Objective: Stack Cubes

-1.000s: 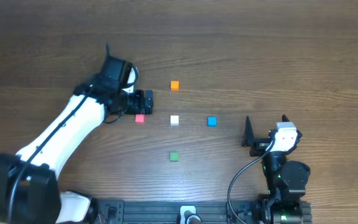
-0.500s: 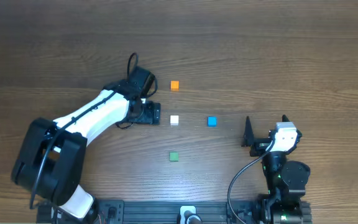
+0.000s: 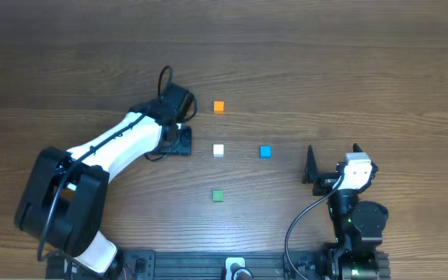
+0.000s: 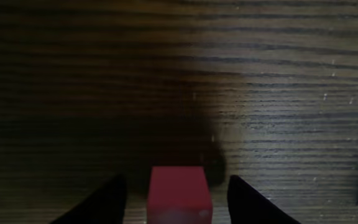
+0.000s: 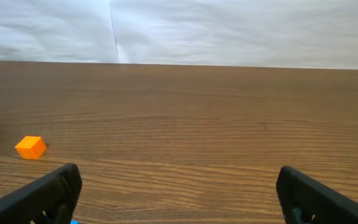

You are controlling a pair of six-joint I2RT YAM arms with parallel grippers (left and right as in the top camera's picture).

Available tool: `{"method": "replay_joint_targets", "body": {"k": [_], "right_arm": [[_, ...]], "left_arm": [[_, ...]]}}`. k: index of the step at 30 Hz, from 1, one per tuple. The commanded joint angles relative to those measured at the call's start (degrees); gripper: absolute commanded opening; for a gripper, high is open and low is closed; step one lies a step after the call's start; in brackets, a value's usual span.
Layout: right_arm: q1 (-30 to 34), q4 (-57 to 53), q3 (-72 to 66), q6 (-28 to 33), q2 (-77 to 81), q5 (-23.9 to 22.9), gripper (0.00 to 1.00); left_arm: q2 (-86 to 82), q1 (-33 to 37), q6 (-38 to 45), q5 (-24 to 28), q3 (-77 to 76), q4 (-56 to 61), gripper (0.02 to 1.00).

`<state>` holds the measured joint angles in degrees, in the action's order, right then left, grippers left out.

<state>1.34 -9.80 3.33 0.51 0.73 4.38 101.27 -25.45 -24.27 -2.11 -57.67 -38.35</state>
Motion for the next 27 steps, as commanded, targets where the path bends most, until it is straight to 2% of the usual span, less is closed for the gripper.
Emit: {"method": "replay_joint_targets", "body": {"k": [1,9,15,27], "right_arm": [[-0.26,0.15,-0.50,0.39,-0.39,-0.15,0.991],[-0.26,0.15,-0.52,0.39,-0.39,-0.15,0.993],[-0.26,0.15,-0.50,0.39,-0.39,-0.15,0.993],[-0.26,0.15,-0.50,0.39,-0.39,-0.15,0.991]], "left_arm": [[0.76,-0.07,-0.24,-1.22,-0.83,-0.07,0.509],[0.85,-0.07,-0.26,-1.20,-0.83,-0.07,0.400],[0.96,-0.07,-0.57,-1.20,-0.83,-0.07,0.375],[0.92,-0.44,-1.64,-1.22,-0.98,0.39,0.128]]}}
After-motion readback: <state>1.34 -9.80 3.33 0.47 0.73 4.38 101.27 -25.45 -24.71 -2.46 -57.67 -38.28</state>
